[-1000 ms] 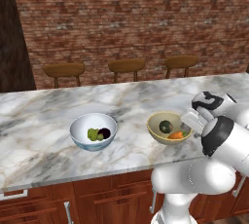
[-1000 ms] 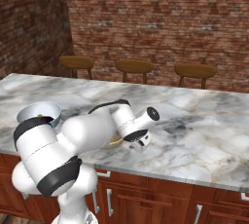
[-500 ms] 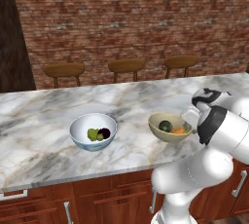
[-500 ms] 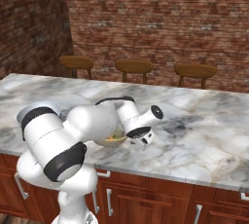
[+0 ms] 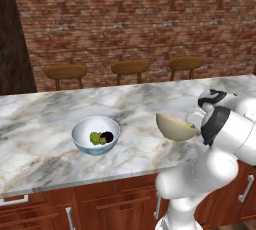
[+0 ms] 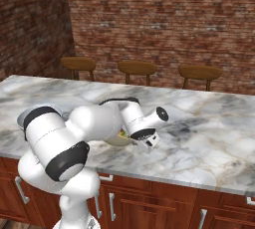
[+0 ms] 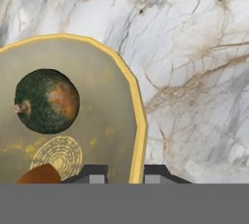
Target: Place the bowl containing the squash and carrot in the microwave. Close the microwave door and press the start button to microwave the meal.
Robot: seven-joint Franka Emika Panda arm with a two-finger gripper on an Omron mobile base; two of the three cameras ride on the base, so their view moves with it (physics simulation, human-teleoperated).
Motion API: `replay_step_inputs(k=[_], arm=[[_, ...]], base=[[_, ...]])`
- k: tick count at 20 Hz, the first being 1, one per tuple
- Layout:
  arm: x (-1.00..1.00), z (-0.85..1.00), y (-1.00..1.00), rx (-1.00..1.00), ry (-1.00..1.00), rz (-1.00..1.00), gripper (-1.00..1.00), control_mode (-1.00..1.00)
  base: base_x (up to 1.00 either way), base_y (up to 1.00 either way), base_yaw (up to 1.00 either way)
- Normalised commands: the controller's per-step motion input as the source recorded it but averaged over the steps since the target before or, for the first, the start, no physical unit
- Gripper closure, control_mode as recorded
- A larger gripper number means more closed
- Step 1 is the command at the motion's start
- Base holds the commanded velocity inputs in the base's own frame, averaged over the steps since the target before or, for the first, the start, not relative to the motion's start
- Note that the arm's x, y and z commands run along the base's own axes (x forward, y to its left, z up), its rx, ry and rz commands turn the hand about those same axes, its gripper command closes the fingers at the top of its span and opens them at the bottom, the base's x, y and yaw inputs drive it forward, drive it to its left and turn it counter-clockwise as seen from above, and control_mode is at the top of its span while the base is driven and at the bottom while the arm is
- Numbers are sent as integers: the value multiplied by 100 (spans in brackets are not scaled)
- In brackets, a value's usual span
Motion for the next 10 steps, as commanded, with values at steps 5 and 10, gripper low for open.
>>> replay_step_inputs(k=[5,10], arm=[[-20,57,4,-1,-10,0,100,-100],[-41,90,21,-14,-29,0,100,-100]], base=[[0,0,0],[0,0,0]])
